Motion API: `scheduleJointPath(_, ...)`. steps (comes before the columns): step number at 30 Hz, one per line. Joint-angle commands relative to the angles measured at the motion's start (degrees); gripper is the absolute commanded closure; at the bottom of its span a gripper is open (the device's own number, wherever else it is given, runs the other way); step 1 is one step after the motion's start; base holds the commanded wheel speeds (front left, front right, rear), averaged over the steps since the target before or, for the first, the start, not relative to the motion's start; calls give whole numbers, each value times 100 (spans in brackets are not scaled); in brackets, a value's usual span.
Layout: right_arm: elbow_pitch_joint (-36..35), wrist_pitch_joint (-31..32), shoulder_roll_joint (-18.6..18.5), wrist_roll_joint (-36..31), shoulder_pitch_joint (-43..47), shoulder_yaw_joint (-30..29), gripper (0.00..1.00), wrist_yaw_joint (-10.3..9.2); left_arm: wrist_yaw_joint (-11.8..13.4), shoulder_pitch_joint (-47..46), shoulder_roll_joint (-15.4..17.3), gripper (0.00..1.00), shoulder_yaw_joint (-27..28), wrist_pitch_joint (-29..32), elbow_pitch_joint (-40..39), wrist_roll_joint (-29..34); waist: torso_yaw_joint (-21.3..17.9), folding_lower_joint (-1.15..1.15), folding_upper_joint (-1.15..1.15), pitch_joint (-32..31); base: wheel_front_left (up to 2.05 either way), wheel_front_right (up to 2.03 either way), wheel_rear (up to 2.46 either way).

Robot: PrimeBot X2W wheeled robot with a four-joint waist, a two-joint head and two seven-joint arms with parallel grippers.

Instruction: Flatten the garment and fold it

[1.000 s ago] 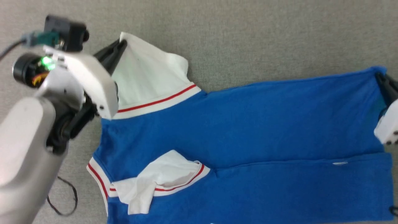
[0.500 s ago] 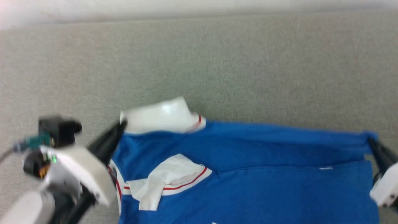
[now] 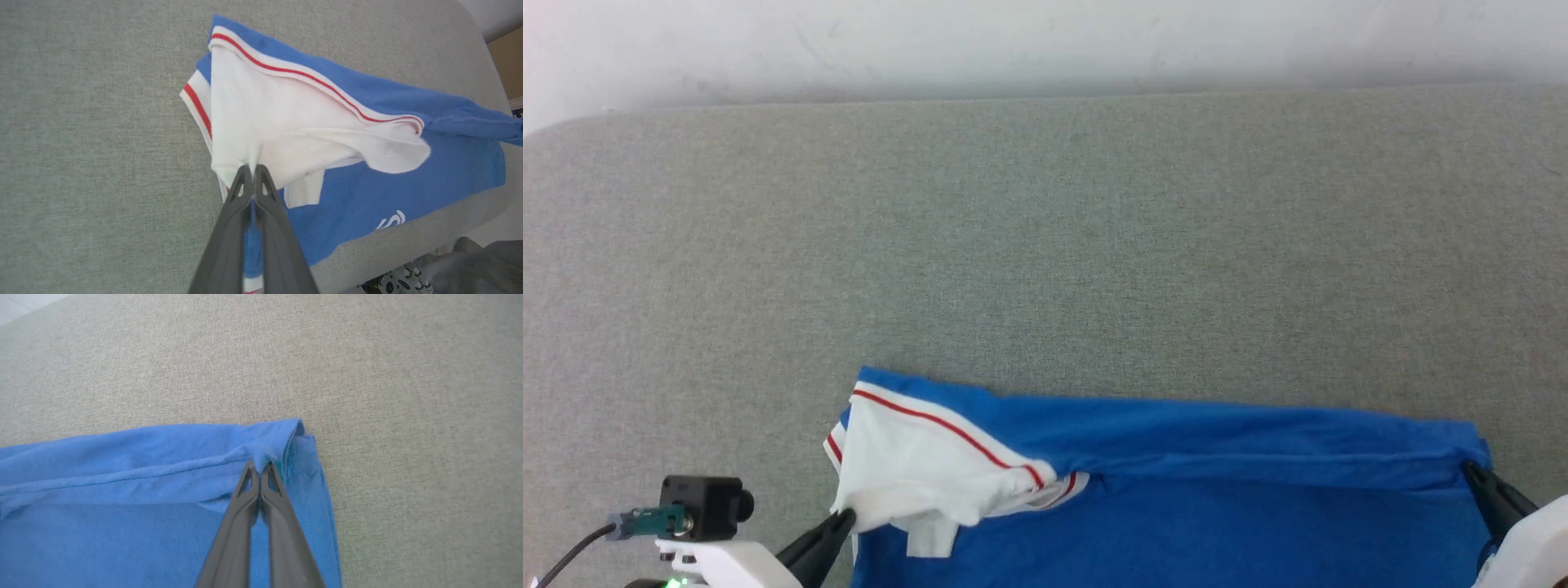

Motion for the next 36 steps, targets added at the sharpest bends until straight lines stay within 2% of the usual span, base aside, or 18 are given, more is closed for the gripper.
scheduleJointPath(1, 66, -67, 24, -77, 26, 17, 98, -5, 33, 59, 34, 100, -8, -31, 115, 30, -14, 0, -1, -26, 0, 0, 0)
scheduleJointPath(2, 102, -111, 36, -100, 9, 10, 67, -5, 46, 48, -4, 100, -10, -75, 177, 49, -21, 0, -1, -43, 0, 0, 0)
scheduleJointPath(3, 138, -155, 51, -124, -10, 5, 6, -5, 56, 28, -57, 53, -10, -129, 232, 60, -30, 0, -1, -61, 0, 0, 0)
scheduleJointPath(4, 181, -190, 79, -156, -32, -27, 0, -5, 73, 1, -107, 0, -15, -173, 273, 79, -41, 0, -1, -78, 0, 0, 0)
scheduleJointPath(9, 221, -274, 169, -229, -110, -52, 0, -5, 110, -162, -381, 0, 38, -433, 299, 83, -71, 0, -1, -167, 0, 0, 0)
scheduleJointPath(12, 93, -332, 191, -238, -128, -102, 0, -5, 227, -248, -617, 0, 236, -797, 184, 85, -96, 0, -1, -234, 0, 0, 0)
scheduleJointPath(17, -271, -381, 218, -214, -126, -238, 0, -5, 603, -276, -850, 0, 617, -1627, -101, 512, -160, 0, -1, -276, 0, 0, 0)
scheduleJointPath(19, -364, -378, 238, -242, -116, -312, 0, -5, 784, -253, -853, 0, 708, -2000, -225, 888, -187, 0, -1, -254, 0, 0, 0)
scheduleJointPath(22, -362, -312, 277, -338, -76, -411, 0, -5, 1087, -202, -1025, 0, 843, -2637, -420, 1360, -217, 0, -1, -191, 0, 0, 0)
scheduleJointPath(24, -289, -227, 301, -413, -41, -456, 0, -5, 1204, -172, -1036, 0, 799, -2886, -457, 1706, -204, 0, -1, -113, 0, 0, 0)
scheduleJointPath(28, -109, -112, 336, -483, -85, -457, 0, -5, 1408, -171, -1089, 0, 742, -3098, -501, 2211, -169, 0, -1, 111, 0, 0, 0)
scheduleJointPath(31, 53, -75, 348, -540, -197, -431, 0, -5, 1423, -218, -1014, 0, 601, -3103, -431, 2484, -122, 0, -1, 317, 0, 0, 0)
scheduleJointPath(36, 405, 16, 357, -613, -447, -397, 0, -5, 1399, -434, -1035, 0, 494, -3037, -422, 2552, -44, 0, -1, 618, 0, 0, 0)
